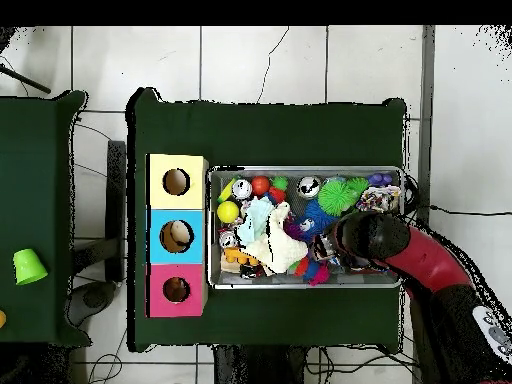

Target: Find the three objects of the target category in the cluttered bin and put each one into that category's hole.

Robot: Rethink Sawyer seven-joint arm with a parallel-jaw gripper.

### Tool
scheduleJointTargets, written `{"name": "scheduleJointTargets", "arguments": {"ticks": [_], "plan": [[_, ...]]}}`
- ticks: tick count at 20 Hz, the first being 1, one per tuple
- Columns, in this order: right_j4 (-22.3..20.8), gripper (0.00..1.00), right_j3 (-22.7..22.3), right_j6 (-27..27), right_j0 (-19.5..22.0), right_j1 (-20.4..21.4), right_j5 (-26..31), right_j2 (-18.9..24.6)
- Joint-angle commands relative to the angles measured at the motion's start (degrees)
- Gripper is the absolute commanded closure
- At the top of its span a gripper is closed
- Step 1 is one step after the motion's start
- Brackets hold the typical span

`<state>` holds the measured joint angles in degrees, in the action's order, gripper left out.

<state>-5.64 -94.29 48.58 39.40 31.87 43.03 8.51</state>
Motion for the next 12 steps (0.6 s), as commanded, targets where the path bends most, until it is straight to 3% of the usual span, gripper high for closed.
{"name": "scheduleJointTargets", "arguments": {"ticks": [1, 8, 12], "plan": [[-4.0, 0.00, -3.8, -3.8, 2.6, -1.4, -2.5, 7.0], [-5.9, 0.00, -4.5, -2.5, 4.1, -1.0, -2.1, 9.0], [-7.6, 0.00, -1.9, -2.8, 3.4, -1.3, -0.1, 9.2]]}}
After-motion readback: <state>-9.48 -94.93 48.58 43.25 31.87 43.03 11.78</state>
